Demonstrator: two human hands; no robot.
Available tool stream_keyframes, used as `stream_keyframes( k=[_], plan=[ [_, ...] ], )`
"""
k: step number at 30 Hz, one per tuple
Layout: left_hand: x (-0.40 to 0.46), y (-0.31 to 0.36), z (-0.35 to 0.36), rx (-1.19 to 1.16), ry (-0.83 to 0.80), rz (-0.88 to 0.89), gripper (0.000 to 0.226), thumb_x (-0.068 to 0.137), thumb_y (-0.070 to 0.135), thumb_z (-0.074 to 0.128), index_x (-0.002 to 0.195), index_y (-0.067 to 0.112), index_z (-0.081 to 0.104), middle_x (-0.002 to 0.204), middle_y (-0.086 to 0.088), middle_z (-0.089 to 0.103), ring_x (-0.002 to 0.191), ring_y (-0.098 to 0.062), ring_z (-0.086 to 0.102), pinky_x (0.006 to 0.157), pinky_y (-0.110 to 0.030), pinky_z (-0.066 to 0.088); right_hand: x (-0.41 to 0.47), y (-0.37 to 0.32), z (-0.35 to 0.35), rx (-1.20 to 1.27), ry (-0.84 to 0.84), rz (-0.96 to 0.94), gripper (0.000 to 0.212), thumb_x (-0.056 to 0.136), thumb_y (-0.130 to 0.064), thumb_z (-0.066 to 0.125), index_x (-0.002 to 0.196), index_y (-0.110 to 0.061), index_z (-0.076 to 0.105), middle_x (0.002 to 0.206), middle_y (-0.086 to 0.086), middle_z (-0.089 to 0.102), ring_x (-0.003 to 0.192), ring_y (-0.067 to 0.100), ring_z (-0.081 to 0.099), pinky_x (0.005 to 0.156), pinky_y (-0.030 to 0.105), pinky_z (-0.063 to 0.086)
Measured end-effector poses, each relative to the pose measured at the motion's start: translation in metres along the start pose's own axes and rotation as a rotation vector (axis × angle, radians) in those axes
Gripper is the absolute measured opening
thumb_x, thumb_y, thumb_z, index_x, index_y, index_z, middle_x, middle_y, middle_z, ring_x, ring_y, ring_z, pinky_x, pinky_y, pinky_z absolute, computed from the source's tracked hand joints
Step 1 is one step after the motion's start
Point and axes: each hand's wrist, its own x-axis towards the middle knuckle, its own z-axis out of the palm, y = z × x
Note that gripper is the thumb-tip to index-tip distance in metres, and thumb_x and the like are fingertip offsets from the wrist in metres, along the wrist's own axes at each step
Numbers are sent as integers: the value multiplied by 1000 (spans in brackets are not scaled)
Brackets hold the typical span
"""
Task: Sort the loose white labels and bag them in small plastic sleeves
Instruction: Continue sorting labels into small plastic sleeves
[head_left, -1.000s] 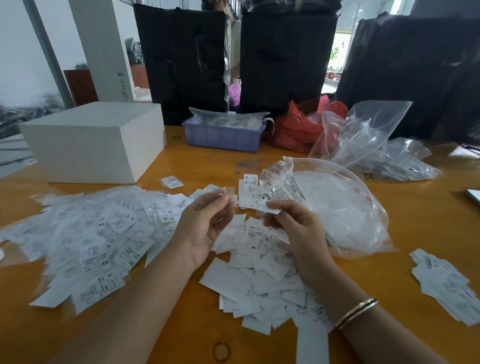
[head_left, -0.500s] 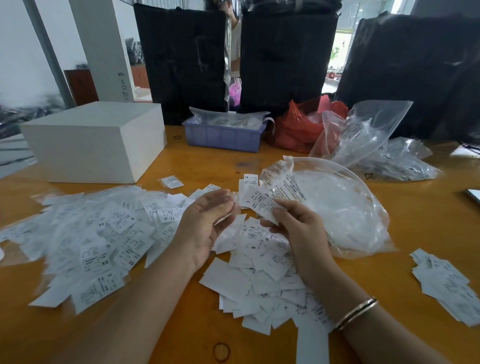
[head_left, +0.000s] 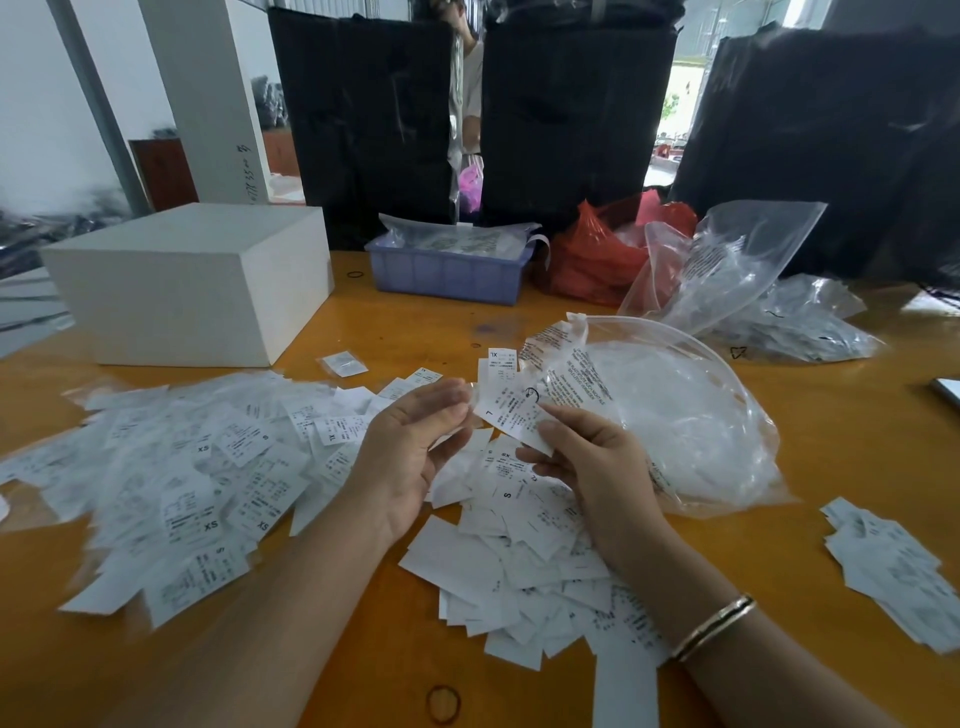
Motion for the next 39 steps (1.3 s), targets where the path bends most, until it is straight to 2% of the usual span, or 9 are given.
stream_keyframes(
  k=[4, 11, 18, 21, 26, 30, 34, 37, 39],
  plan=[
    [0, 0, 1, 6, 12, 4, 19, 79, 0, 66, 86, 16, 74, 90, -1, 75, 83, -13, 71, 66, -22, 56, -1, 0, 1, -23, -10, -2, 25, 88, -2, 61, 79, -19, 77, 85, 7, 74, 73, 24, 72, 57, 19, 55],
    [-1, 0, 0, 1, -18, 12, 20, 83, -3, 63, 88, 14, 72, 84, -3, 74, 79, -13, 71, 66, -21, 56, 1, 0, -3, 43, 85, -21, 16, 89, -4, 60, 98, -14, 70, 90, 8, 74, 77, 23, 72, 59, 18, 54],
    [1, -1, 1, 6, 0, 0, 18, 82, -1, 64, 91, 13, 72, 102, -5, 73, 97, -19, 68, 69, -23, 56, -2, -1, 3, -88, -41, 0, 18, 89, -3, 60, 91, -17, 72, 85, 2, 74, 73, 23, 72, 59, 20, 56],
    [1, -2, 0, 14, -11, 9, 19, 82, 0, 64, 91, 15, 73, 100, -2, 74, 94, -16, 69, 66, -21, 55, -2, -1, 3, -135, -44, -18, 19, 90, -3, 59, 92, -18, 70, 84, -1, 74, 72, 21, 72, 59, 19, 55],
    [-1, -7, -1, 353, -43, 101, 18, 83, 11, 69, 93, 26, 72, 94, 4, 73, 91, -13, 69, 75, -24, 56, -3, 3, 3, -422, -100, -128, 21, 92, -7, 58, 102, -22, 69, 75, -1, 73, 68, 15, 71, 56, 16, 52],
    [-5, -9, 1, 544, -161, 138, 16, 83, 19, 70, 95, 30, 68, 86, 14, 74, 81, -4, 70, 63, -12, 51, -1, 7, 4, -566, -83, -197, 29, 90, -13, 61, 111, -32, 59, 62, -6, 66, 61, 10, 68, 54, 17, 51],
    [-5, -7, 1, 483, -161, 110, 11, 87, 20, 65, 95, 27, 69, 86, 13, 74, 81, -3, 69, 61, -11, 50, 2, 6, 1, -443, -24, -212, 30, 88, -12, 63, 112, -26, 51, 69, -2, 65, 64, 14, 69, 57, 18, 51],
    [-3, -6, 0, 478, -100, 120, 13, 86, 17, 67, 92, 28, 70, 84, 12, 73, 81, -4, 69, 62, -13, 51, 4, 4, 0, -291, 31, -169, 19, 89, -4, 61, 102, -17, 58, 80, 1, 65, 68, 15, 71, 60, 16, 52],
    [-3, -9, -1, 509, -112, 130, 14, 84, 19, 70, 89, 32, 72, 89, 14, 72, 84, -4, 69, 66, -15, 53, 3, 4, 0, -333, 28, -167, 15, 88, -3, 61, 92, -17, 64, 79, 2, 69, 69, 11, 70, 60, 15, 51]
  ],
)
